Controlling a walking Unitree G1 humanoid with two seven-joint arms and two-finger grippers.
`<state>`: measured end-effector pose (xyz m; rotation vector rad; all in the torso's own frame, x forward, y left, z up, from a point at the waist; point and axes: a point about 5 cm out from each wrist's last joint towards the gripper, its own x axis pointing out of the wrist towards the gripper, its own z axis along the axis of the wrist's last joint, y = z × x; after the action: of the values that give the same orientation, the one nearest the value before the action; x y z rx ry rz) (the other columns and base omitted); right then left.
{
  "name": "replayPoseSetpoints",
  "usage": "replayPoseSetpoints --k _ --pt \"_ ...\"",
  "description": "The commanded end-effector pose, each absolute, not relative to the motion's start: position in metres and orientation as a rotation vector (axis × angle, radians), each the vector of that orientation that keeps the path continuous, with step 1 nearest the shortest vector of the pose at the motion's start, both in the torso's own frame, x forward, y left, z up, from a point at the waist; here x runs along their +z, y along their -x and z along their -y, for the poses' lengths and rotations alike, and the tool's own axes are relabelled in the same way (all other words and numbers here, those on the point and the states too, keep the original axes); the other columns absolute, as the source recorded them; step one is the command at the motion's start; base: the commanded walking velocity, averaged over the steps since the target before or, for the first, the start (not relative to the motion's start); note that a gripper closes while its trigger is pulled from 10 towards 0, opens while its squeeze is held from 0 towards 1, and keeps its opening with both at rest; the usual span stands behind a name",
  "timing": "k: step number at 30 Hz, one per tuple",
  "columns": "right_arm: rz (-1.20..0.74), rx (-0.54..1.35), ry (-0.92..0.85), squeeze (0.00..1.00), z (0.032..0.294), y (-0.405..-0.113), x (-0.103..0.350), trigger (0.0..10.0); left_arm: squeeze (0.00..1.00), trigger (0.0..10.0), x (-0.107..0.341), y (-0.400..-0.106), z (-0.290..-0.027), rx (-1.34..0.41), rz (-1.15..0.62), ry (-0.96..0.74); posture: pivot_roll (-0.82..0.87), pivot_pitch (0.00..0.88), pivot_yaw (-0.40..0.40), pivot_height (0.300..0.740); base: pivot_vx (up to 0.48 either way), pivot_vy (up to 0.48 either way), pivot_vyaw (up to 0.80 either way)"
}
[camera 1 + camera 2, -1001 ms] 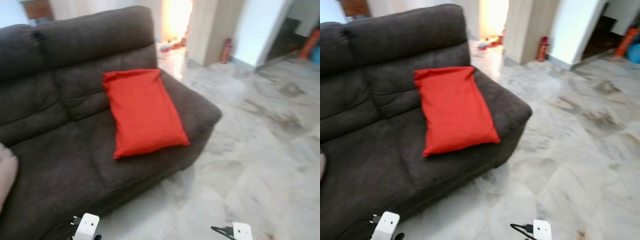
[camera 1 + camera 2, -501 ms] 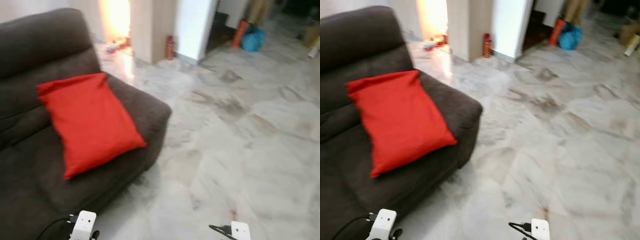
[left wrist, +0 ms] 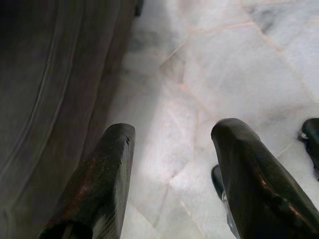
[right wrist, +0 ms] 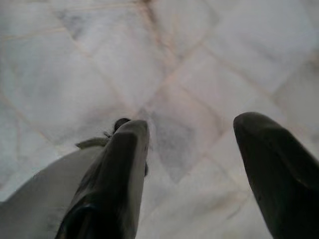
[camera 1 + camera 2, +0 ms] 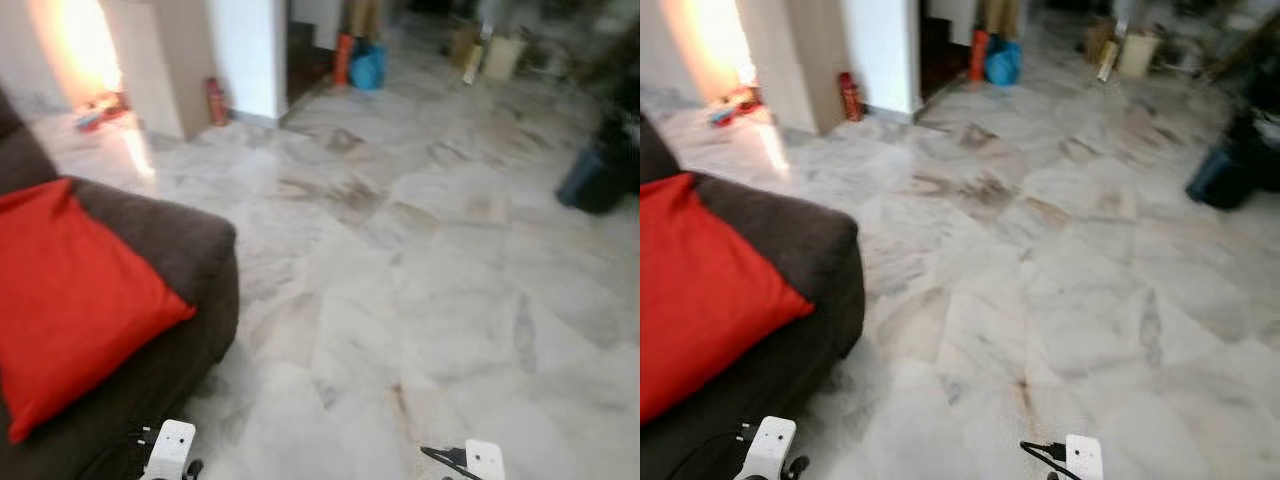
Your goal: Move the pillow to the sofa from floor
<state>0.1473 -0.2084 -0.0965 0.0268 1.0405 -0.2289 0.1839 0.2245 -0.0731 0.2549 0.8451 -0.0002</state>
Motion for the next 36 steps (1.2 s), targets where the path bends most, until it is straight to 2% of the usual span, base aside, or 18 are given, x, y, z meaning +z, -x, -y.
replayPoseSetpoints --k 1,16,19,31,36 --pt "-1.040 -0.228 -0.028 0.00 0.2081 -0.1489 -0.0960 10.0 0.00 10.0 -0.0745 -0.1820 -0.2238 -0.004 -0.855 -0.253 -0.01 0.000 -0.005 0.740 0.000 0.000 -0.78" --pt "-1.040 -0.228 -0.029 0.00 0.2082 -0.1488 -0.0961 10.0 0.00 10.0 -0.0744 -0.1820 -0.2238 -0.004 -0.854 -0.253 -0.01 0.000 -0.004 0.740 0.000 0.000 -0.78" --pt "-1.040 -0.230 -0.032 0.00 0.2083 -0.1488 -0.0960 10.0 0.00 10.0 -0.0731 -0.1841 -0.2241 -0.002 -0.844 -0.253 -0.01 0.000 -0.002 0.740 0.000 -0.480 -0.78" --pt "-1.042 -0.230 -0.031 0.00 0.2087 -0.1481 -0.0962 10.0 0.00 10.0 -0.0733 -0.1838 -0.2242 -0.004 -0.846 -0.248 0.00 0.000 -0.003 0.740 0.000 0.000 -0.78" --pt "-1.031 -0.202 -0.003 0.00 0.2102 -0.1502 -0.0950 10.0 0.00 10.0 -0.0783 -0.1773 -0.2232 0.107 -0.888 -0.113 0.00 0.000 -0.032 0.740 0.000 0.000 -0.47"
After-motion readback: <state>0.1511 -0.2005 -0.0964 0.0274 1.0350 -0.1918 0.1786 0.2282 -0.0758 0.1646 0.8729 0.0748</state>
